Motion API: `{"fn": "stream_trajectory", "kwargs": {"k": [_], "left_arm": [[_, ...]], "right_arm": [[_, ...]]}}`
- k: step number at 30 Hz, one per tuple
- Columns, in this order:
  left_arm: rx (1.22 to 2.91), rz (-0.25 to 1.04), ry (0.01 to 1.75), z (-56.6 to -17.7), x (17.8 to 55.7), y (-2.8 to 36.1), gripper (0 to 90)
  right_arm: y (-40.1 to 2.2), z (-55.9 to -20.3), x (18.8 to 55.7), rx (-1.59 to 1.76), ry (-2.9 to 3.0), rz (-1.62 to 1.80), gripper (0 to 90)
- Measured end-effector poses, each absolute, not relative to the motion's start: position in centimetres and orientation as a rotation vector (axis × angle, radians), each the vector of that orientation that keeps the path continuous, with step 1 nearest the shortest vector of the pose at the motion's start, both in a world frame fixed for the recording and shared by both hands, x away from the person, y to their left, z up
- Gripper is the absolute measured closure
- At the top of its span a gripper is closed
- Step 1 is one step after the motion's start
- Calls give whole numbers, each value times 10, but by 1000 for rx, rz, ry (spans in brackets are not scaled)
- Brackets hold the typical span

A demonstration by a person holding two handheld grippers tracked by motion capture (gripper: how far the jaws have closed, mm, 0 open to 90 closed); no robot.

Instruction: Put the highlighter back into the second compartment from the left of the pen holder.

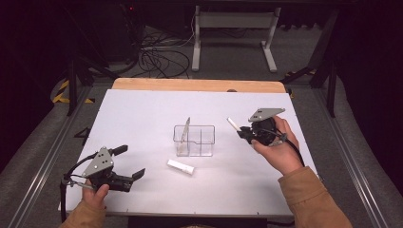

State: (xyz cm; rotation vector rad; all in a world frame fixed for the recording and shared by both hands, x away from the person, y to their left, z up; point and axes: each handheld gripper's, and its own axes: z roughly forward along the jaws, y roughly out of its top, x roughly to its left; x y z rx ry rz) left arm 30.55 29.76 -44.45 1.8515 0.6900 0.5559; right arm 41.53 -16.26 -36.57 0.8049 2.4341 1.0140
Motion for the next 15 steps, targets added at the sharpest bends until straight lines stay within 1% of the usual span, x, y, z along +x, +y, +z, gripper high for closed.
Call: {"fn": "stream_trajectory", "kwargs": {"k": [15], "left_arm": [[1855, 529, 691, -445, 306, 298, 5]], "right_arm": [[-151, -353, 412, 764, 2312, 1257, 791]]}}
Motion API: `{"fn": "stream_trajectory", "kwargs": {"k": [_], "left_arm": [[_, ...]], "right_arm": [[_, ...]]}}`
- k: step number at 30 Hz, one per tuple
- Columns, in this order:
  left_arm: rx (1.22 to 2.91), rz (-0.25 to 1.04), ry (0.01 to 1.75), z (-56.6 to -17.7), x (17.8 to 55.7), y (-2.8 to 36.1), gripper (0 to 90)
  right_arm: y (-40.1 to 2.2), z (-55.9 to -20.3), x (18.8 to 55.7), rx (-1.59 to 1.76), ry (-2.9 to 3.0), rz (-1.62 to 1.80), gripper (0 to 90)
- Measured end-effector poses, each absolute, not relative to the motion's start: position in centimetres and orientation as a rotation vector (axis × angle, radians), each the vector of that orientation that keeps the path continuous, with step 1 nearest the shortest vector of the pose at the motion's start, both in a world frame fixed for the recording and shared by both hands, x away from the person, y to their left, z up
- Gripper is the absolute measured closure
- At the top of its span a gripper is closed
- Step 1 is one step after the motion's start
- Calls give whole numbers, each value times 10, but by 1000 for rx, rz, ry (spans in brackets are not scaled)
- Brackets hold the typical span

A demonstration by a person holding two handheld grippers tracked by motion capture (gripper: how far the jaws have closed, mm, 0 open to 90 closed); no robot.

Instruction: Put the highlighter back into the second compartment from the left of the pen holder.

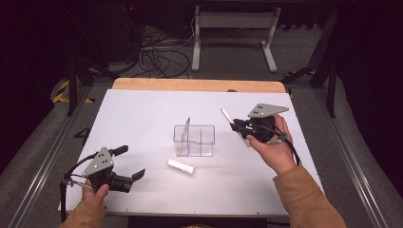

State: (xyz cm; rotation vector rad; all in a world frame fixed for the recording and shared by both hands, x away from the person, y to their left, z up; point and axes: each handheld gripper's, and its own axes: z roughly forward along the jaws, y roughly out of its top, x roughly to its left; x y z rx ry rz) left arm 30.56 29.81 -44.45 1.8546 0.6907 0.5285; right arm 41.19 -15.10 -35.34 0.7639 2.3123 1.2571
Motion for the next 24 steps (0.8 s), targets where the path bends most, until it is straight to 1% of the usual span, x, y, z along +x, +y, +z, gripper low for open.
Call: {"fn": "stream_trajectory", "kwargs": {"k": [13, 24], "left_arm": [[1856, 514, 694, -445, 306, 299, 4], [1846, 507, 693, -445, 305, 299, 4]], "right_arm": [[-146, -349, 410, 741, 2276, 1330, 791], [-135, -348, 408, 694, 2195, 1490, 791]]}}
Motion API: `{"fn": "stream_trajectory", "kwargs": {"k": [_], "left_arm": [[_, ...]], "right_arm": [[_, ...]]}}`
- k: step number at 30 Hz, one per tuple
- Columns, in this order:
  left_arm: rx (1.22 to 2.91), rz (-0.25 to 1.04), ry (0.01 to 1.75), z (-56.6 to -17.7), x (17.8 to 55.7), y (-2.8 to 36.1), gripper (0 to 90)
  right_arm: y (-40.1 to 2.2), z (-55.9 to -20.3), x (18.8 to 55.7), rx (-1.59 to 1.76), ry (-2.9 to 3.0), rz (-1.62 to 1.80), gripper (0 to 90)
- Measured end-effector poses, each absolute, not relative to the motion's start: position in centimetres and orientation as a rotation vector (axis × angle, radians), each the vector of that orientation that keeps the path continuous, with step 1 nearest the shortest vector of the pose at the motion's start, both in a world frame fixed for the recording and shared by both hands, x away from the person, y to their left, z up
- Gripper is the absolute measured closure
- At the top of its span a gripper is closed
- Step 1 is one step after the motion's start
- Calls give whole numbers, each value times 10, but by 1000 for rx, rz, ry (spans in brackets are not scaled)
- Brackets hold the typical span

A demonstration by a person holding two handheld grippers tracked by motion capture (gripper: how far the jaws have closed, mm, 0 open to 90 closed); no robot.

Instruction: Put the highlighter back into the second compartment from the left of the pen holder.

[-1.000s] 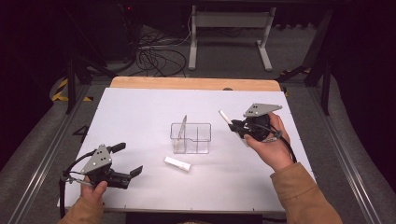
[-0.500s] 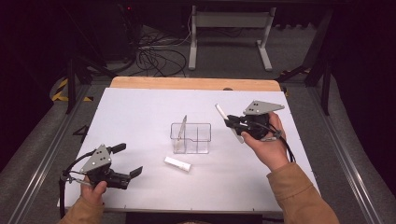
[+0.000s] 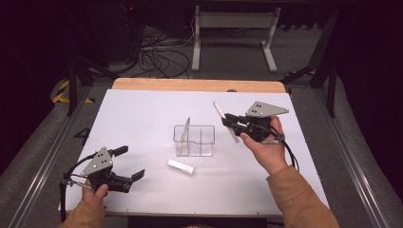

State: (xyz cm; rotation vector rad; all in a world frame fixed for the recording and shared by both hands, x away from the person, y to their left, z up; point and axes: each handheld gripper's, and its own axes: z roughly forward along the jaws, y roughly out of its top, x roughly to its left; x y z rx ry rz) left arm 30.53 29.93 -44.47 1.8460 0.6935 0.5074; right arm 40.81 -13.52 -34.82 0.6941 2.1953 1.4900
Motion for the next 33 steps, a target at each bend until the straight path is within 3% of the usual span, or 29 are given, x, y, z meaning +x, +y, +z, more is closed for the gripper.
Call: {"fn": "stream_trajectory", "kwargs": {"k": [33], "left_arm": [[1847, 516, 702, -445, 305, 299, 4]], "right_arm": [[-87, -371, 420, 800, 2050, 1793, 791]]}}
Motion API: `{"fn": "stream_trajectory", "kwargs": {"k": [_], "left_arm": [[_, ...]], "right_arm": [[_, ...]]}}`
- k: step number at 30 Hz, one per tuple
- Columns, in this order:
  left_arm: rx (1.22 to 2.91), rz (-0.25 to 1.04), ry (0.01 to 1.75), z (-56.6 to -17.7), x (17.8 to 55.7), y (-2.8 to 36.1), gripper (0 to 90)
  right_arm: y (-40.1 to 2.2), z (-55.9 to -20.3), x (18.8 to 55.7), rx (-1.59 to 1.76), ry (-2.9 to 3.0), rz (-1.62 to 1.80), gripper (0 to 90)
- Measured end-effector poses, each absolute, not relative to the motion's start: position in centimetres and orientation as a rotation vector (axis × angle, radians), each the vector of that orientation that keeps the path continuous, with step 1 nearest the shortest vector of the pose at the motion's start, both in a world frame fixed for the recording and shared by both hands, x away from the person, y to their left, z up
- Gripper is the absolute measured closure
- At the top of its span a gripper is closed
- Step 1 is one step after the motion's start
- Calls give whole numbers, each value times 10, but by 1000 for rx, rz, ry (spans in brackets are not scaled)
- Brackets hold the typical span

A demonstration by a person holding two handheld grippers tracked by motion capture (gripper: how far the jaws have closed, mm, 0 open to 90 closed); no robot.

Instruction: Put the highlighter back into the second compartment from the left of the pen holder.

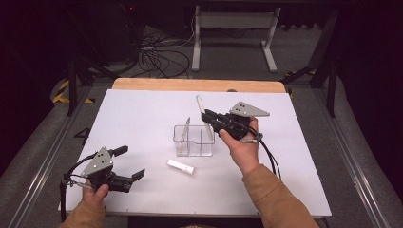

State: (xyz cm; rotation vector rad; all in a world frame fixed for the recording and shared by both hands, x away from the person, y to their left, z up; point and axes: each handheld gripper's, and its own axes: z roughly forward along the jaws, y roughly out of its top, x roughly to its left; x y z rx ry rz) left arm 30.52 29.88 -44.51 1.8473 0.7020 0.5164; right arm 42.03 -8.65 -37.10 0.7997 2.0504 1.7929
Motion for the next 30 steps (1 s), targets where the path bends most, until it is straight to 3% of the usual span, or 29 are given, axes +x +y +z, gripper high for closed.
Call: {"fn": "stream_trajectory", "kwargs": {"k": [30], "left_arm": [[1846, 520, 704, -445, 305, 298, 4]], "right_arm": [[-53, -398, 425, 810, 2032, 1817, 790]]}}
